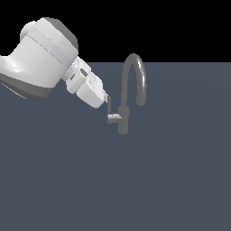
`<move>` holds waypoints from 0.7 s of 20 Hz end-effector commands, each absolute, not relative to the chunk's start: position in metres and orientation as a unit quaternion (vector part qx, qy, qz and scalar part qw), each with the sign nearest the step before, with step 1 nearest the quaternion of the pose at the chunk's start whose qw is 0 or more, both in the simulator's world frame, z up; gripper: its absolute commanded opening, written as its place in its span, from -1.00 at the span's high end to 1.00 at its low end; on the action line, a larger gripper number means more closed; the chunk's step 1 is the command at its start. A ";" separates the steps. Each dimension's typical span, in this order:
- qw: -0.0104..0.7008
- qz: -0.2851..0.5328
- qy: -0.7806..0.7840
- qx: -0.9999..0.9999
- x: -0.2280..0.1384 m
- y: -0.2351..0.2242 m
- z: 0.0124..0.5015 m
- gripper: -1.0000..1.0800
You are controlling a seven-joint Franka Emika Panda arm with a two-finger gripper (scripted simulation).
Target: Turn on the faucet by rotating a designated handle.
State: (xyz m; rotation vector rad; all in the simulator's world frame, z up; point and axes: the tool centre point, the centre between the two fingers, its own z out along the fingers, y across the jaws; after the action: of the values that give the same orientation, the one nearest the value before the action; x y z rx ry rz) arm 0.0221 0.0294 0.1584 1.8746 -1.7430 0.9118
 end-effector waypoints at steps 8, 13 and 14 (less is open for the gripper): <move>0.210 0.328 -0.627 0.674 0.000 0.026 0.164 1.00; 0.210 0.328 -0.627 0.674 -0.012 0.023 0.167 1.00; 0.210 0.328 -0.627 0.674 -0.014 0.023 0.168 1.00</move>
State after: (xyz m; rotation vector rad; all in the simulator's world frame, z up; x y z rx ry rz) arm -0.0097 0.0269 0.1640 1.8832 -1.7372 0.9148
